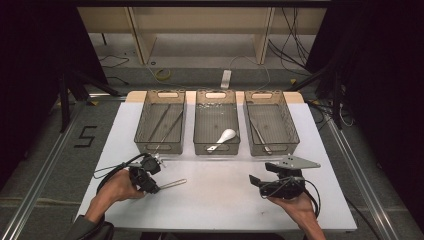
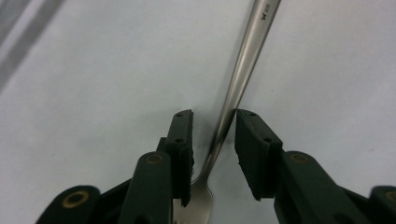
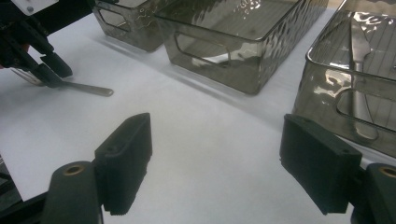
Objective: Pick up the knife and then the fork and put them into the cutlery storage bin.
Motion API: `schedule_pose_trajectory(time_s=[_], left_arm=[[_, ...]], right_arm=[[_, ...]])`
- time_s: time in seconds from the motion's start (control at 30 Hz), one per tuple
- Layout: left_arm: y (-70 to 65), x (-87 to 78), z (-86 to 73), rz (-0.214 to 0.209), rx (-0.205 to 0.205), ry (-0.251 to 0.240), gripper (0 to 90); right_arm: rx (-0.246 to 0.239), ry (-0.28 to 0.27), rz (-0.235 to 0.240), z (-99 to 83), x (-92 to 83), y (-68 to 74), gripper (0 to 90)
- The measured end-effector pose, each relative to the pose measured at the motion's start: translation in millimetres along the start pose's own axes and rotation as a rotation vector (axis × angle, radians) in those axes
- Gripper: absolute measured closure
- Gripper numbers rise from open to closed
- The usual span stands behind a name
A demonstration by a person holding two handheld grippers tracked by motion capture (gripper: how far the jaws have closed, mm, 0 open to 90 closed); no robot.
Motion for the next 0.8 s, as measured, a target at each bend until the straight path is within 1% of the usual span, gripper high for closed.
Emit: schedule_pose_trajectory(time_s=[0.1,0.17,0.27,0.33,0.37,0.47,0.57,0.6,0.7,0.8], left_arm=[[-0.4,1.5,-0.6,-0.005,-0.001,0.009,69.4],[-0.3,2.8,-0.8,-0.004,0.009,0.021,71.0],[0.2,3.3,-0.6,-0.007,0.008,0.020,71.7],[0.4,3.4,-0.5,0.000,0.012,0.021,74.5],[0.2,3.4,-0.5,0.004,0.022,0.025,74.8],[-1.2,3.6,0.1,0.011,0.029,0.027,77.0],[-1.4,3.7,-0.2,0.006,0.037,0.017,82.6],[-0.8,3.6,-0.3,0.000,0.032,0.016,83.7],[0.5,3.5,-1.2,-0.012,0.037,0.007,84.2],[0.8,3.3,-0.9,-0.010,0.032,-0.005,84.5]], right_arm=[[0.001,0.005,-0.001,-0.9,0.9,0.0,26.3],[-0.002,0.008,0.000,-1.2,1.2,0.3,26.3],[-0.005,0.008,0.002,-1.1,1.9,1.3,26.5],[-0.008,0.010,0.002,-1.3,2.5,1.5,26.5],[-0.010,0.010,-0.001,-1.1,2.5,1.5,26.6],[-0.009,0.009,-0.002,-0.9,2.1,1.2,26.7],[-0.007,0.008,-0.003,-0.4,1.4,1.2,26.8],[-0.007,0.010,-0.003,-0.4,1.3,1.4,26.9],[-0.012,0.007,-0.001,-0.4,2.3,1.7,26.9],[-0.012,0.011,-0.001,-0.5,2.4,1.9,26.9]])
Point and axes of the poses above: each handheld gripper's, and its own axes: x roughly forward along the jaws, z roughly out of its top, y roughly to its left, the point moved 2 cm from there along x, roughly forward along the jaws, and after that the axes turned 2 degrees about -z, right-handed, at the moved point
